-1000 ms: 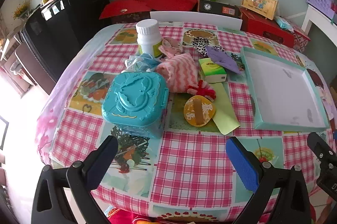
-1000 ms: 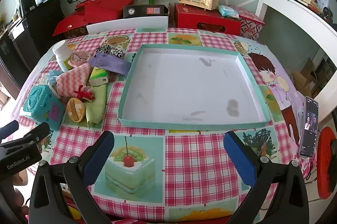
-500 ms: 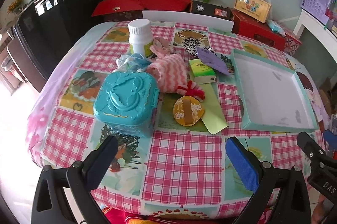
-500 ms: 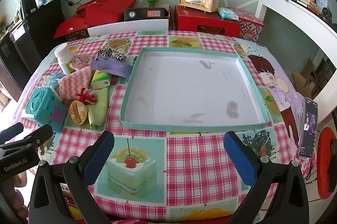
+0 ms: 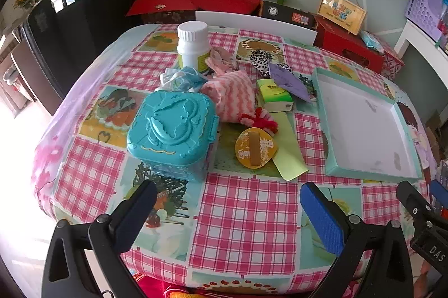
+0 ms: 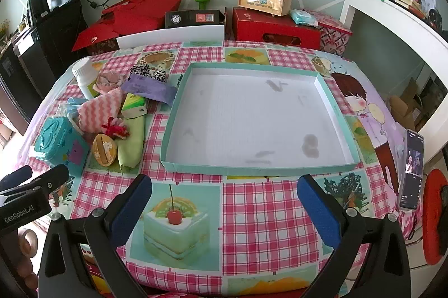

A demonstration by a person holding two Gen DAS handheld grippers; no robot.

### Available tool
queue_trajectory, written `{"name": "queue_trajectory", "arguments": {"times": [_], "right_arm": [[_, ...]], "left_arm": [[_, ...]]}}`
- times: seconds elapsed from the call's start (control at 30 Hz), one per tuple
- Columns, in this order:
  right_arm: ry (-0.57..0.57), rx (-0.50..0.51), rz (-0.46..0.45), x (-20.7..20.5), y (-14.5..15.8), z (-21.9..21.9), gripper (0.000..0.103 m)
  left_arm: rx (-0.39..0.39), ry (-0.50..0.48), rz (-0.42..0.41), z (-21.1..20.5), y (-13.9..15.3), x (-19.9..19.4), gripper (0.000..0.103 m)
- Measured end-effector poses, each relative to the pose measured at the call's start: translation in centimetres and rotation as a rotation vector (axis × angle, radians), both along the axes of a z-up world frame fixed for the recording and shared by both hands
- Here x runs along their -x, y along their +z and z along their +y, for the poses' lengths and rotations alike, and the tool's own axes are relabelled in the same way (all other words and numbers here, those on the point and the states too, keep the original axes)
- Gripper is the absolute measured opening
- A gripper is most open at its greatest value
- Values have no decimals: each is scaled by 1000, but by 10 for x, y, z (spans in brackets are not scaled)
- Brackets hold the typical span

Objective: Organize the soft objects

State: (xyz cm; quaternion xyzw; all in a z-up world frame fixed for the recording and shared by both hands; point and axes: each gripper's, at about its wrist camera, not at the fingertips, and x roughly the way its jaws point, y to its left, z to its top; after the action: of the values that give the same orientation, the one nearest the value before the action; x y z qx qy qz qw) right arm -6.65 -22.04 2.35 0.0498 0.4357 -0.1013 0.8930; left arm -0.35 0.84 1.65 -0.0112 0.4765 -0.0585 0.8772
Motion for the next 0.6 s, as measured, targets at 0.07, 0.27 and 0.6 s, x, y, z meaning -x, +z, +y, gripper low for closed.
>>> {"name": "queue_trajectory", "arguments": {"times": [0.07, 0.27, 0.6], "right_arm": [[0, 0, 0, 0, -1, 0, 103], [0, -2, 3, -1, -2, 0, 103], [3, -6, 9, -5, -3, 0, 103]], "left_arm": [[3, 1, -5, 0, 0, 0, 103], [-33, 5, -10, -2, -1, -1, 103], [-40, 4, -16, -1, 2, -4, 103]]}}
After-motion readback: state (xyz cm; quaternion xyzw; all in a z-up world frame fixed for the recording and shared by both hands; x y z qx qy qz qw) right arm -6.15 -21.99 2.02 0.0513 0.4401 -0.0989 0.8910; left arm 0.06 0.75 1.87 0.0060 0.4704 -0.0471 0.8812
